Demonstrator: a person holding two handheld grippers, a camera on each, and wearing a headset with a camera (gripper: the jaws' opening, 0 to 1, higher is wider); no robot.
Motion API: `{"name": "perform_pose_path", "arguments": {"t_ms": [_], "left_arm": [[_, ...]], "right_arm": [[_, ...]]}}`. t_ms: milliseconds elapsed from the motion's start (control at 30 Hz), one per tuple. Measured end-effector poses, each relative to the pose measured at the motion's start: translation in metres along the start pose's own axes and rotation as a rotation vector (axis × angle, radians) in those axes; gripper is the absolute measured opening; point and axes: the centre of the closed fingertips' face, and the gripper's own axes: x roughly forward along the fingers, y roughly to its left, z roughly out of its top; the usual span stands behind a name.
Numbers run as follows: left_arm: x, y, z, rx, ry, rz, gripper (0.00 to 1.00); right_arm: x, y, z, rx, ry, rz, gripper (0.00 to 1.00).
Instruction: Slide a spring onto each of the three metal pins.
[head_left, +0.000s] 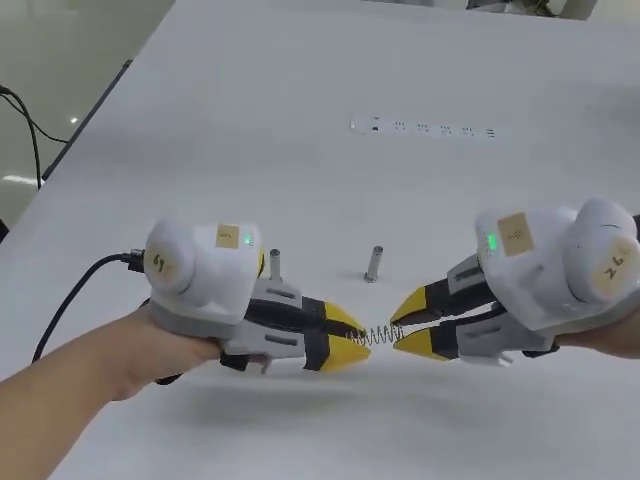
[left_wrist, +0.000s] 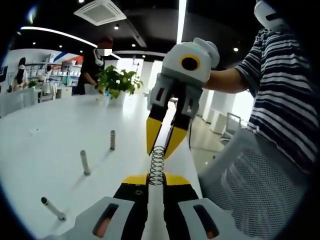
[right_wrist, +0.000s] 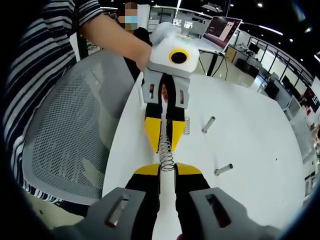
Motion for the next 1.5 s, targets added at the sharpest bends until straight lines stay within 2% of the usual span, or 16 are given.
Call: {"name": "perform_pose_path", "arguments": {"t_ms": [233, 833, 1133, 1500], "left_arm": [[0.0, 0.0, -0.002, 0.002, 0.008, 0.0, 0.03], [0.003, -0.003, -0.002, 0.009, 0.007, -0.005, 0.03], [0.007, -0.007, 0.001, 0.016, 0.008, -0.014, 0.03], [0.005, -0.002, 0.003, 0.008, 0.005, 0.009, 0.03]], "right_arm": [[-0.004, 0.0, 0.009, 0.007, -0.028, 0.005, 0.07], [-0.008, 0.0, 0.04, 0.134, -0.199, 0.011, 0.08], [-0.004, 0.0, 0.052, 0.12, -0.235, 0.008, 0.07], [-0.003, -0.005, 0.055, 0.101, -0.262, -0.021, 0.07]]}}
